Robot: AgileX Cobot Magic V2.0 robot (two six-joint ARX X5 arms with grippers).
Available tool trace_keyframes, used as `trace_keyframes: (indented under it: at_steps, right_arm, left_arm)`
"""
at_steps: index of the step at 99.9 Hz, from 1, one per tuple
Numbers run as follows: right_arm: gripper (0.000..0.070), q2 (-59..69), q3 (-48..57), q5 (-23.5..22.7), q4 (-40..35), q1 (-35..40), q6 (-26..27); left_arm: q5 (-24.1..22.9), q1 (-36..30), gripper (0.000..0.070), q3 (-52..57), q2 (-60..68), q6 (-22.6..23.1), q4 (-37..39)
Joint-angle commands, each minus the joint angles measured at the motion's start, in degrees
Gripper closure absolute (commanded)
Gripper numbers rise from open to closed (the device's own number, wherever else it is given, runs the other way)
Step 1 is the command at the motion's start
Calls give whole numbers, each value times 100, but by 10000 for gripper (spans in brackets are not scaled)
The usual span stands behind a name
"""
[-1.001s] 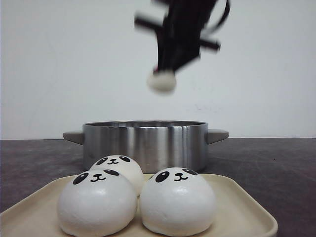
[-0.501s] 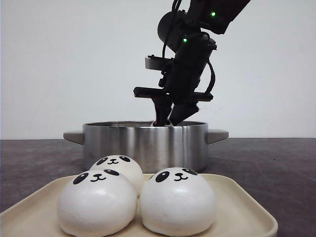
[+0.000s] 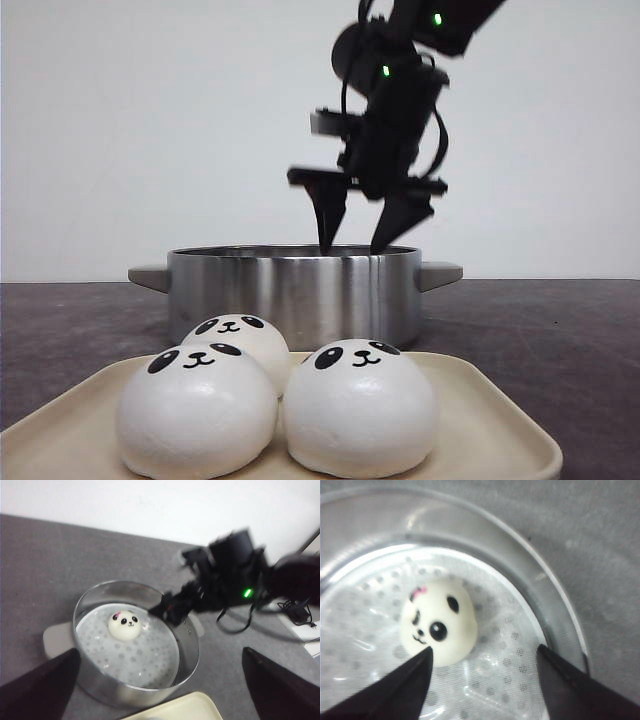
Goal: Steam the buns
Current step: 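Carry the bun with the right gripper into the steamer and release, then grasp the farther bun nearest the left gripper and lift it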
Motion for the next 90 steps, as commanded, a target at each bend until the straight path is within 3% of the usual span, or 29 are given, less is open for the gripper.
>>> trace_keyframes:
  at_steps: [1,3,13,31,52,63,77,90]
  right_arm:
    - [608,-26,498,-7,-461,76,50]
    - [700,-76,592,-13,-621,94,44]
    - [685,-479,892,-4,-1158,280,13]
    - [687,-1779,907,77,-1373,866,22]
    - [688,-3283,907,1134,-1471,1836,227]
    - [688,-3849,907,1696,-1456,2260,262]
    - [688,-4295,907,1845,-1488,2535,439]
    - [688,-4470,907,1947,-1624,2588,562]
  left_arm:
    - [-11,-68,74,81,94,22,-31]
    - [-11,-92,74,81,120,26,-70]
    - [-4,-289,73,81,319,35,-289]
    - [-11,-1054,73,81,1043,46,-732]
    - [-92,-1993,75,81,2271,-173,-640]
    - [-503,-2321,75,81,2916,-170,-564]
    - [-1073,-2538,75,81,3613,-151,-352]
    - [-1123,-2575,75,81,4159,-201,2]
